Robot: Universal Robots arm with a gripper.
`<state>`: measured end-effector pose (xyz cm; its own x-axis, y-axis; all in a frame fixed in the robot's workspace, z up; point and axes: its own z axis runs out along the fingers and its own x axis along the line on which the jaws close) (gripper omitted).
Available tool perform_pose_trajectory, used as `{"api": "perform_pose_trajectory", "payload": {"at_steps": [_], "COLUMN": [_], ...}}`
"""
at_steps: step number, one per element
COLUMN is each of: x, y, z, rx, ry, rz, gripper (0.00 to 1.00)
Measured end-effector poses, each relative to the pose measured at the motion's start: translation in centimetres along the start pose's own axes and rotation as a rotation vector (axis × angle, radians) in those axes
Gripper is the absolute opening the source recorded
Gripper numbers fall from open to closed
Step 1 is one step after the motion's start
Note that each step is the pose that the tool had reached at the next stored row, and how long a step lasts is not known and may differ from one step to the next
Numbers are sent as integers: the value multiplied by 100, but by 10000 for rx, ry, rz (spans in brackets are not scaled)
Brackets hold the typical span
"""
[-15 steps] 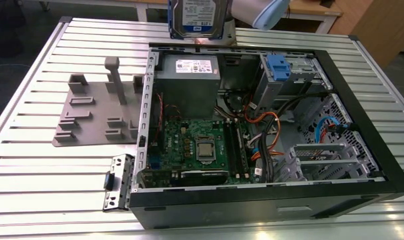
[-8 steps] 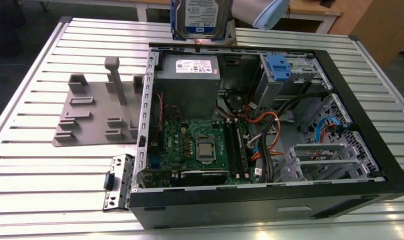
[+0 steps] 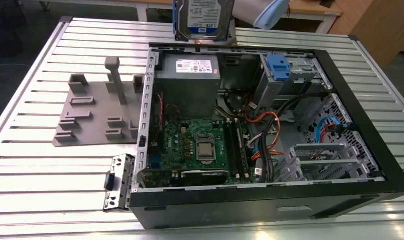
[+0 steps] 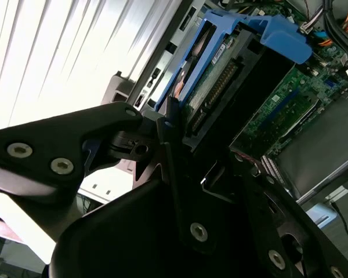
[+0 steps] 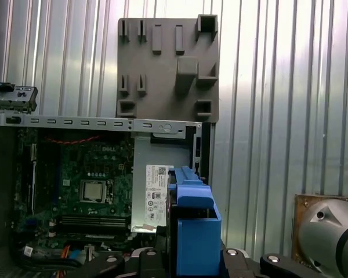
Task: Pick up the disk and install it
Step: 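Pick up the disk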
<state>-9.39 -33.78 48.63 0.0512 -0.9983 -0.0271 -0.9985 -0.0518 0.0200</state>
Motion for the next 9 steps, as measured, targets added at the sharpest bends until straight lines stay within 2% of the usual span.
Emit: {"api": "perform_pose_trajectory", "payload": {"at_steps": [9], "x": [26], "y": [-61], "z": [4], "rx": [0], "ry": [11], "rz": [1], "gripper": [36]}}
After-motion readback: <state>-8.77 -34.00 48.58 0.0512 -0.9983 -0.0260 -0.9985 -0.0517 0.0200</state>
